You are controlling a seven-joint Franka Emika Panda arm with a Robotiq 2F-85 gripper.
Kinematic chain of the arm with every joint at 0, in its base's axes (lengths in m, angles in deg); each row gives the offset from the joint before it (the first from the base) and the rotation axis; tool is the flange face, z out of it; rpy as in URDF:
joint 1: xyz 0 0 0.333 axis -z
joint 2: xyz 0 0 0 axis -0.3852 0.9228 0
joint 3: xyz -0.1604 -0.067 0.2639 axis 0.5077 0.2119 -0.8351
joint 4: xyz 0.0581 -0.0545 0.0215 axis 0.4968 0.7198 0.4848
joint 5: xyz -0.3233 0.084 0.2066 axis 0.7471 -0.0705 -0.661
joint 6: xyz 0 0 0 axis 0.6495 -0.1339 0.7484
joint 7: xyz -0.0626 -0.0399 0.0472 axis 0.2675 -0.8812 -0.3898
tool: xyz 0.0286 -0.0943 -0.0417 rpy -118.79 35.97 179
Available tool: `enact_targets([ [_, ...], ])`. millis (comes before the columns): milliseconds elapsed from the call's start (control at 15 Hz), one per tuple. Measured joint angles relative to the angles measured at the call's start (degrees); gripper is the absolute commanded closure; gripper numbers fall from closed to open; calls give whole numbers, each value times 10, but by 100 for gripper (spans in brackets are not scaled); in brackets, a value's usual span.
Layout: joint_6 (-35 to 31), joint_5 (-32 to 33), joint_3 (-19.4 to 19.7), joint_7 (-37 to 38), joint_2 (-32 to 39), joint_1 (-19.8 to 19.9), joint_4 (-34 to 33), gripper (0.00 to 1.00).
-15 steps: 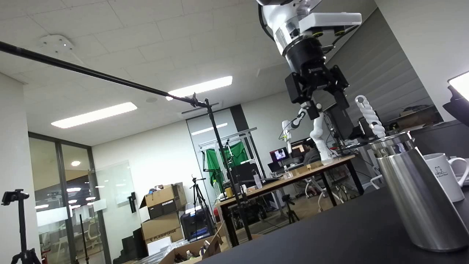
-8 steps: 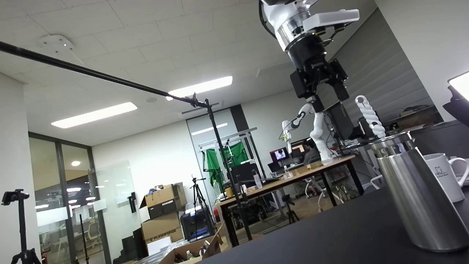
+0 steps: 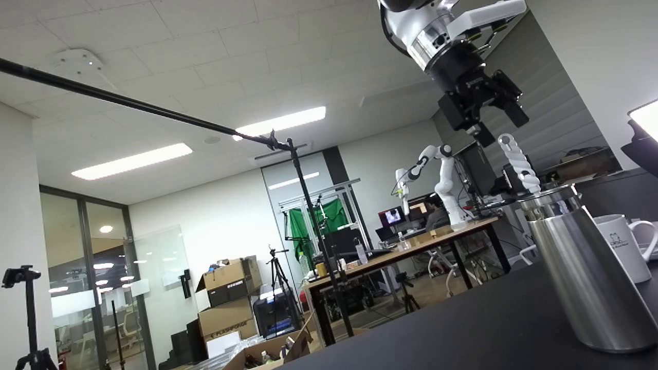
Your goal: Stir in the silver cup using the white rod.
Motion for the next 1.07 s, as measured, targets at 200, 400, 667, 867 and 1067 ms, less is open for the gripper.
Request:
enact_targets([
  [200,2,0,0,1,14,0,0,25],
  [400,-1,0,0,3,31,0,0,40],
  [667,-12,-1,3,4,41,0,0,69],
  [867,-14,-2,6,4,41,0,0,89],
  [1067,-14,-10,10,4,41,0,0,100],
])
